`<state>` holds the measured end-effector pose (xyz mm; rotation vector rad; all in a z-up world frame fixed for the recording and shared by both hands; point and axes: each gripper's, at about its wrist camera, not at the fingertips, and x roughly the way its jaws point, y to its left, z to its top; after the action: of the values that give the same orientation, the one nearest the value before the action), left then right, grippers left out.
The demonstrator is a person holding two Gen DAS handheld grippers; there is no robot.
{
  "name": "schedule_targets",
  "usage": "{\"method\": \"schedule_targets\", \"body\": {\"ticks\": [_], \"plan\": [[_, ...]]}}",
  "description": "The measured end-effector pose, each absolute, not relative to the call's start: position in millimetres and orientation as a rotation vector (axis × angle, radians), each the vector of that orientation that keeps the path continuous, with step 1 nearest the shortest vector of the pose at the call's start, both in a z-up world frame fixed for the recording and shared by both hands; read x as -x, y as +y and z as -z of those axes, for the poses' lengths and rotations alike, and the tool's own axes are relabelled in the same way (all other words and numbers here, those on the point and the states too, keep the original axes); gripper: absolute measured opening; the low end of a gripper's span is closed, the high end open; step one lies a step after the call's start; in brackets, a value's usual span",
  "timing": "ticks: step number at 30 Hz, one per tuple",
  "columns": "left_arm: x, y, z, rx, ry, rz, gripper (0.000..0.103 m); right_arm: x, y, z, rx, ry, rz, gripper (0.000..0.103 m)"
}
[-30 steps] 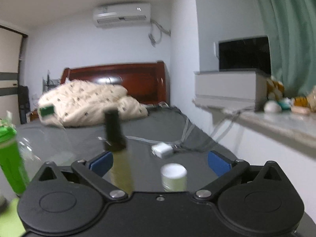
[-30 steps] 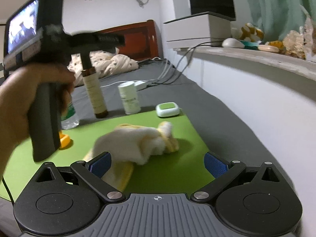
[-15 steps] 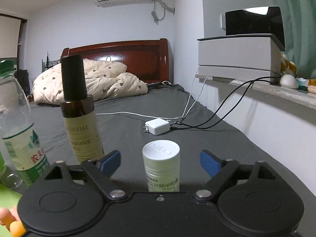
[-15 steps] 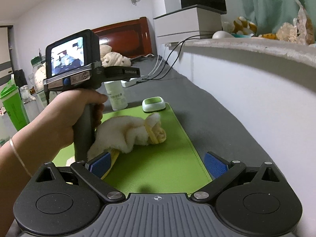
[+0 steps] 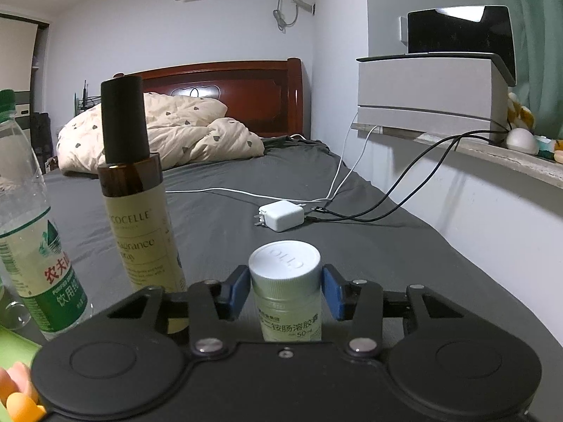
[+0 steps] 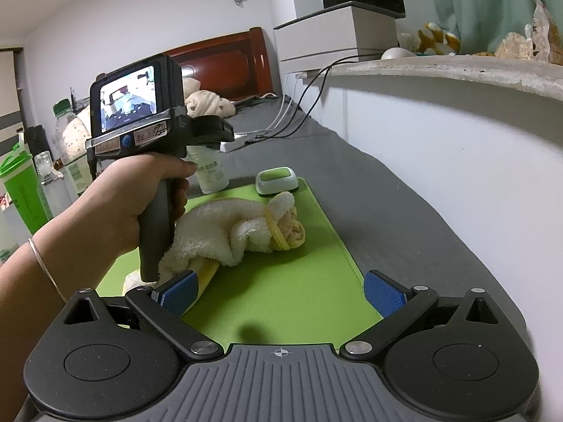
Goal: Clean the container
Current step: 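Grasp the white pill jar with the left gripper and lift it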
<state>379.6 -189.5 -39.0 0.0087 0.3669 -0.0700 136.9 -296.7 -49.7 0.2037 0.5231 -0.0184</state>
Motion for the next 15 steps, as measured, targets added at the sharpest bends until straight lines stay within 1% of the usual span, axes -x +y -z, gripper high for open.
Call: {"method": "schedule_targets", "body": {"ticks": [5, 9, 15], "plan": [[-372, -188, 32, -0.016, 0.349, 0.075, 0.043, -137, -295, 48, -0.203, 0.524, 0.018, 0.101], [-356, -180, 13, -0.015, 0.318, 0.101, 0.043, -134, -293, 41, -0.196, 0.511, 0.019, 0.101], [-299, -145, -25, -0.015, 0.262, 0.129, 0.043, -121, -285, 23, -0.189, 0.474, 0.020, 0.101]]}}
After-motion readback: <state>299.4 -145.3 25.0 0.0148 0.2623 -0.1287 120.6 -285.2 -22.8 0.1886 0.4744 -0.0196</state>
